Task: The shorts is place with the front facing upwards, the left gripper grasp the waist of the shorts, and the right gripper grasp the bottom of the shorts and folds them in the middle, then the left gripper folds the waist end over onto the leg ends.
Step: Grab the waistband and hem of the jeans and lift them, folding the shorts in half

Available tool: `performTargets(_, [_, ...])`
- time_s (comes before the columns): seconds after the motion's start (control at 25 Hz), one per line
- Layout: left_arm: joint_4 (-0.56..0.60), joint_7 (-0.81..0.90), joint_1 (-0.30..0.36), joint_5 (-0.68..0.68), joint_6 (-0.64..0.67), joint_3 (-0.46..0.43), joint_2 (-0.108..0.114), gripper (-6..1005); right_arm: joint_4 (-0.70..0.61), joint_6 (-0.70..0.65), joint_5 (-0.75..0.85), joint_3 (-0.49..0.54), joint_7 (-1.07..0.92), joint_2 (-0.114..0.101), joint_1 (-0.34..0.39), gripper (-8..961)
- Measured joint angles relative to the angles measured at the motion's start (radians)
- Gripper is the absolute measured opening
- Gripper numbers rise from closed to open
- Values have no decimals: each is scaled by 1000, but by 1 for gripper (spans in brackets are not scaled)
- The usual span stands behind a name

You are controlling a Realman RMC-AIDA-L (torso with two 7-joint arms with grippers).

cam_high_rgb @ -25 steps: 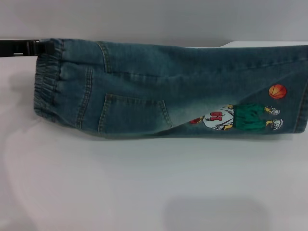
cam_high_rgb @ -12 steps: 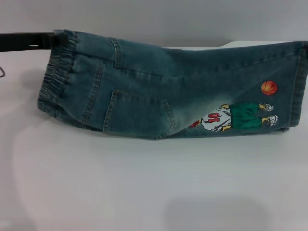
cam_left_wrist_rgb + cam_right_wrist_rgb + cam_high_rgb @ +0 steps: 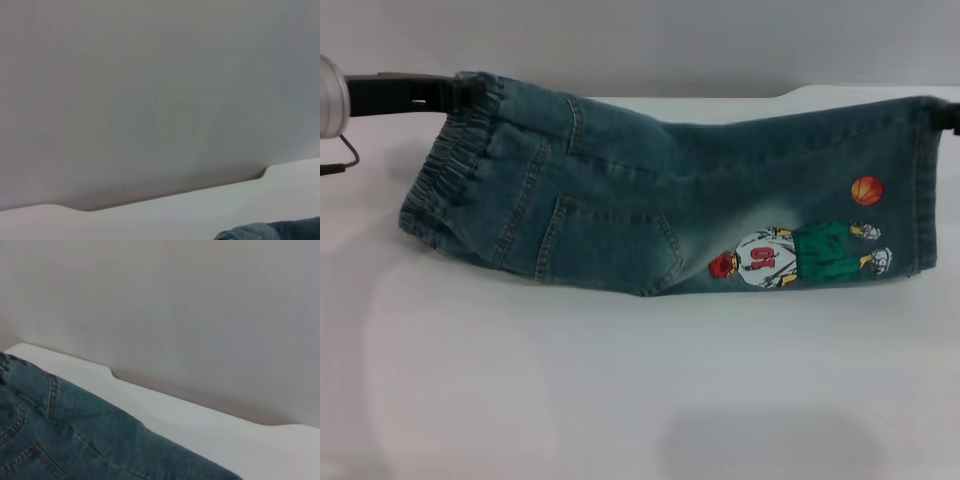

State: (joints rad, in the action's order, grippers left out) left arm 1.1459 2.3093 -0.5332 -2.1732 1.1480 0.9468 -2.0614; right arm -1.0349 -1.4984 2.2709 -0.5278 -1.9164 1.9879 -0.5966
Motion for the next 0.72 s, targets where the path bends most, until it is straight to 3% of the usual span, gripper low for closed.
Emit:
performTargets(0.16, [-12, 2, 4, 6, -41, 41, 0, 115, 40, 60, 2, -30, 0, 4, 1, 22])
performTargets(0.52, [-38, 2, 6, 42, -127, 130, -1, 119, 58, 198, 2, -81, 16, 35, 8, 30])
performTargets(0.72, [-38, 2, 11, 68, -148, 174, -1, 121, 78, 240, 3, -108, 16, 37, 8, 34])
